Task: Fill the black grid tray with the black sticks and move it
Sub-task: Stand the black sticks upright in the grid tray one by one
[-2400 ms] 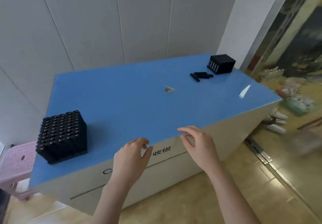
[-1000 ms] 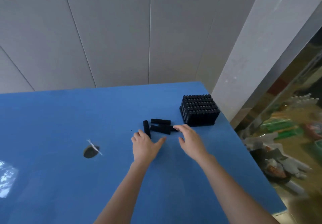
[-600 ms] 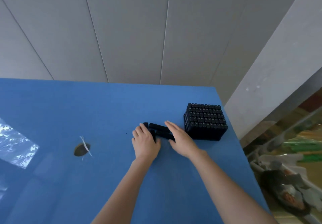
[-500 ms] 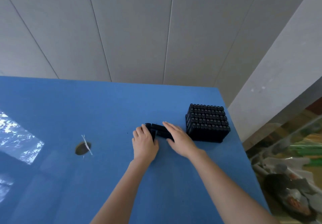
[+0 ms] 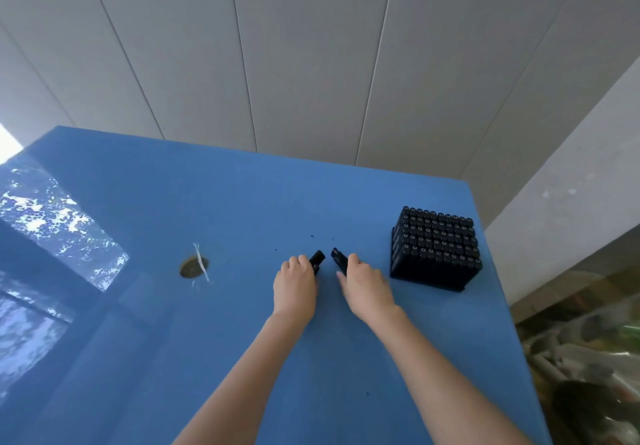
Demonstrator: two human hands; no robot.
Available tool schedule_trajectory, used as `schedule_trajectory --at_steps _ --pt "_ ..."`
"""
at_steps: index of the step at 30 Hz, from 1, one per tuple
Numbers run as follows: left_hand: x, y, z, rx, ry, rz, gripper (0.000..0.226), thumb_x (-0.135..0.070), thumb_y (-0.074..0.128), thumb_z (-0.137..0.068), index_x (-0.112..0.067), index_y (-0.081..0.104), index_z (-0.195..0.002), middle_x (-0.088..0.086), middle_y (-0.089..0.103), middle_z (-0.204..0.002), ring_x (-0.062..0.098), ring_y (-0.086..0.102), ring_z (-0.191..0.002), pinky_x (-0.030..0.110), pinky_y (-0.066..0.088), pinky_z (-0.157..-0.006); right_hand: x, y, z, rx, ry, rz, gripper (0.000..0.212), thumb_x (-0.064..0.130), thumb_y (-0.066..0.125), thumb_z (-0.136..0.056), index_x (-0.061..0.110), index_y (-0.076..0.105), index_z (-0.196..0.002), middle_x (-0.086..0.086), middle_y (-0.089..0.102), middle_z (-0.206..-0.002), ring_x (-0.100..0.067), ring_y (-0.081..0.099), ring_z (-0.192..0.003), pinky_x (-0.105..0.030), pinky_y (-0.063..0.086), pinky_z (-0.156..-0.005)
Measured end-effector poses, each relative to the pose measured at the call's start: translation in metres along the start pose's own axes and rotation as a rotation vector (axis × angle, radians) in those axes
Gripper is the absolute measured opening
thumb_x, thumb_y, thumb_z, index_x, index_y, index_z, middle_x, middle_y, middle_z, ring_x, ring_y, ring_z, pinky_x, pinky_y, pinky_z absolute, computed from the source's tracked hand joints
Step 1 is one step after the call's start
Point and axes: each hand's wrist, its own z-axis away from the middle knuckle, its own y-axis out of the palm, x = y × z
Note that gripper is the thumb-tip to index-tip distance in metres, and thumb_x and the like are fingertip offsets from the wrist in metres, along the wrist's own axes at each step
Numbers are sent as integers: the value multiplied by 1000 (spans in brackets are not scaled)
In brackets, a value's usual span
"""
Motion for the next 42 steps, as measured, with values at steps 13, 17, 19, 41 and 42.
schedule_trajectory --at_steps 13,17,19,41,42 --pt "100 -69 119 113 -463 1565 20 -25 62 -88 -6 65 -84 -5 29 -50 10 24 -42 22 23 -42 122 0 124 380 238 -1651 5 21 49 -94 16 48 -95 3 35 -56 -7 21 -38 -18 18 -43" --pt "158 -101 176 139 -403 1627 28 -30 66 -83 -6 62 -68 -3 26 -50 11 22 -42 20 22 -42 195 14 159 511 200 -1707 5 11 41 -93 12 45 -91 1 41 -56 -8 24 -37 -19 20 -41" --pt "197 -112 203 121 -436 1584 41 -28 69 -79 -17 42 -50 -3 27 -48 10 23 -41 20 22 -42 235 25 178 599 172 -1714 7 9 39 -93 12 43 -87 1 41 -57 -8 25 -36 -20 21 -42" --pt "540 -175 328 -583 -762 1846 30 -15 66 -82 -17 42 -64 -7 26 -44 9 22 -36 18 21 -36 545 116 201 946 140 -1528 20 19 43 -95 2 54 -90 -4 49 -75 -9 33 -43 -22 37 -45" --pt "555 -179 323 -593 -762 1839 28 -15 66 -82 -17 44 -66 -7 26 -44 8 22 -36 18 21 -36 556 121 192 860 104 -1472 20 20 44 -96 4 54 -91 -2 49 -72 -9 33 -45 -21 39 -48"
